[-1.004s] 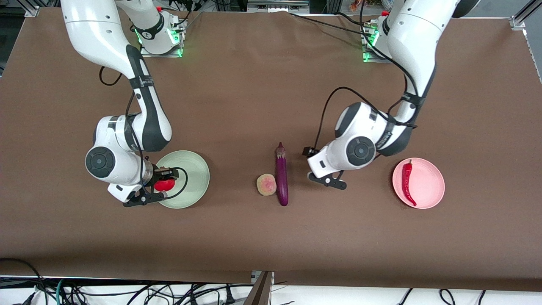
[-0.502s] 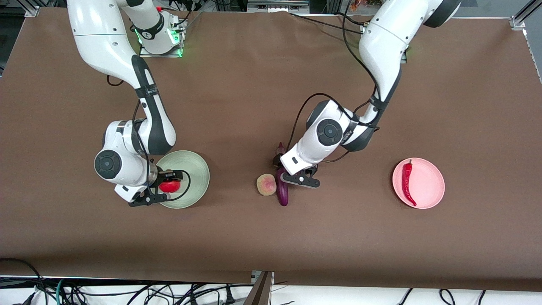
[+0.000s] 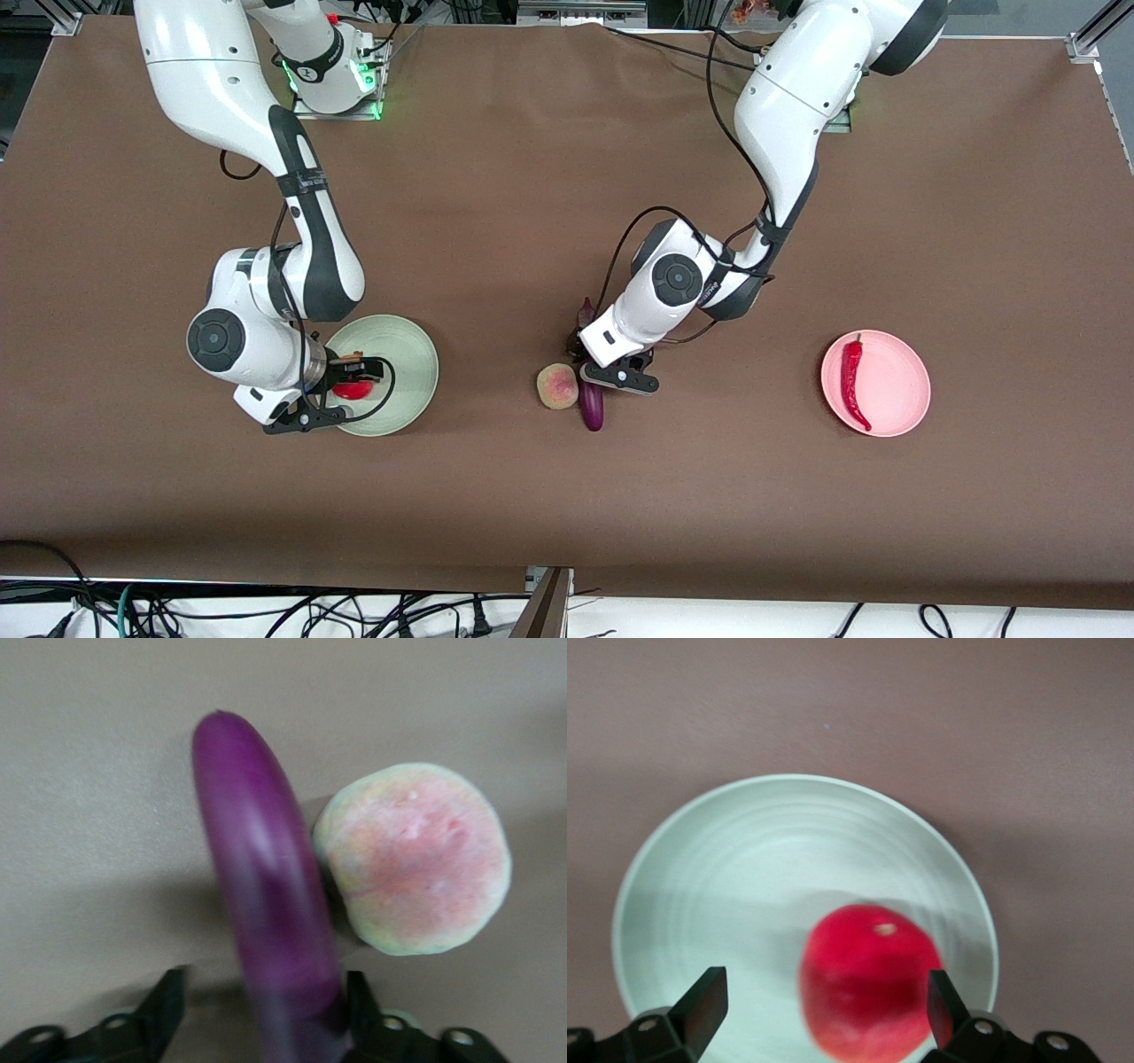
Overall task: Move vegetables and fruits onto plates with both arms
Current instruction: 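Release the apple on the green plate while the left gripper grasps the eggplant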
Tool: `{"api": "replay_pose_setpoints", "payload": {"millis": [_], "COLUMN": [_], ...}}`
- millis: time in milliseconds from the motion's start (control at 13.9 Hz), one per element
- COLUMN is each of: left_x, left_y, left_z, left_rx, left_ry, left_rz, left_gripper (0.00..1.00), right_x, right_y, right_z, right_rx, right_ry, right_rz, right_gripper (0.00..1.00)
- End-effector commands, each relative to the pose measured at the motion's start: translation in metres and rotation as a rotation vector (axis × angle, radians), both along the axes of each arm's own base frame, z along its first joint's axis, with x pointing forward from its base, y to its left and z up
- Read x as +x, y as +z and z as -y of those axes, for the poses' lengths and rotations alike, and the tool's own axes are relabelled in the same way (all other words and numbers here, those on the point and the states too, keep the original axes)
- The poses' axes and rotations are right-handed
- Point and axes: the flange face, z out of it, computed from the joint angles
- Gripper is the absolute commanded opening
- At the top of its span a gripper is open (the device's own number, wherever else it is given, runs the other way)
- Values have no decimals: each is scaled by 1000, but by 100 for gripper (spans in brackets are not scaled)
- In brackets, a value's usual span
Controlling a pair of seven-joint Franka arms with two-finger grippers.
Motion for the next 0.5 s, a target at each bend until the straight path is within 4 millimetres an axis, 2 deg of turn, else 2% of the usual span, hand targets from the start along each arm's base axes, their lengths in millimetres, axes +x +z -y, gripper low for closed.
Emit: {"api": "replay_pose_setpoints", "payload": {"millis": [0,143,215,359,430], "left_x": [2,10,15,34,48], "left_y": [7,19,32,58,71], "left_z": [0,-8,-13,-44,-67], "left_rx": [-11,-14,-17,2,15], "left_ry": [18,29,36,56,52], "left_rz": [13,23,30,11,9], "left_gripper": [12,0,0,0,0], "right_x": [-2,-6,-9,-16,-17], "right_y": [23,29,29,31,36], "right_z": [-28,-55,-66,-89,-107], "right_rx": [23,14,13,14,18], "right_ry": [-48,-63,-81,-156,-196], "right_rz": [-16,-7,-7,-10,1], "right_gripper": [99,99,99,99,99]}}
